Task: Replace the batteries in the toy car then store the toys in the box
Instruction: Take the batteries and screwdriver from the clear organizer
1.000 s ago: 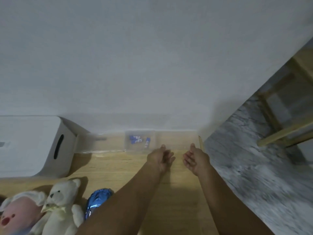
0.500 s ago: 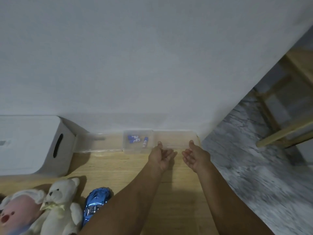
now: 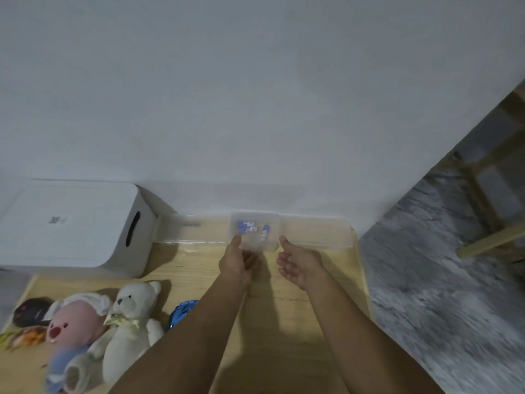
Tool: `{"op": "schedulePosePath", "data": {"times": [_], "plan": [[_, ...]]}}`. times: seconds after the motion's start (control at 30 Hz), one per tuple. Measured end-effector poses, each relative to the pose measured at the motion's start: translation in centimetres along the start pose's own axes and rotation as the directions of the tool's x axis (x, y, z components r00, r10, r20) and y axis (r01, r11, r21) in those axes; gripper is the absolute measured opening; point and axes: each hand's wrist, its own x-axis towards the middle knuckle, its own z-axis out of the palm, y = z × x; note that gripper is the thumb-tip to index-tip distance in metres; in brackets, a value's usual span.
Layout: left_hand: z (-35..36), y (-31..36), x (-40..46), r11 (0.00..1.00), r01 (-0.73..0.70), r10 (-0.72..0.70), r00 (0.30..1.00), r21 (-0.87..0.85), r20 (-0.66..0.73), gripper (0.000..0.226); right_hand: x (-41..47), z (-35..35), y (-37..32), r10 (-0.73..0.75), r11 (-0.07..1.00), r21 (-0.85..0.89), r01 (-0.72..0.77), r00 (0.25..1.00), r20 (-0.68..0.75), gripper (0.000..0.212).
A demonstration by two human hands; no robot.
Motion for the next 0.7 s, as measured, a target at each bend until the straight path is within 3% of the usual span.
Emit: {"op": "schedulePosePath", "data": {"times": [0.2,0.5,0.7], "plan": [[-0.8,1.6,-0.2,0.999,-0.021,0.024,0.998,0.048,-0.052,0.027,0.3,2.7,0.6,0.034,0.997,-0.068,-0.027,0.995,0.098,0.041],[-0.7,2.7,-0.2,0.99,-0.02,0.03,0.997,0.137,-0.075,0.028,0.8,4.3,1.1,0.082,0.996,-0.049,-0.074,0.978,0.194,0.05],[-1.0,2.7,0.7,0.985,0.004,0.01,0.997,0.174,-0.079,0.039,1.0,4.1,1.4,0.065,0.995,-0.082,-0.052,0.984,0.165,0.057]]}}
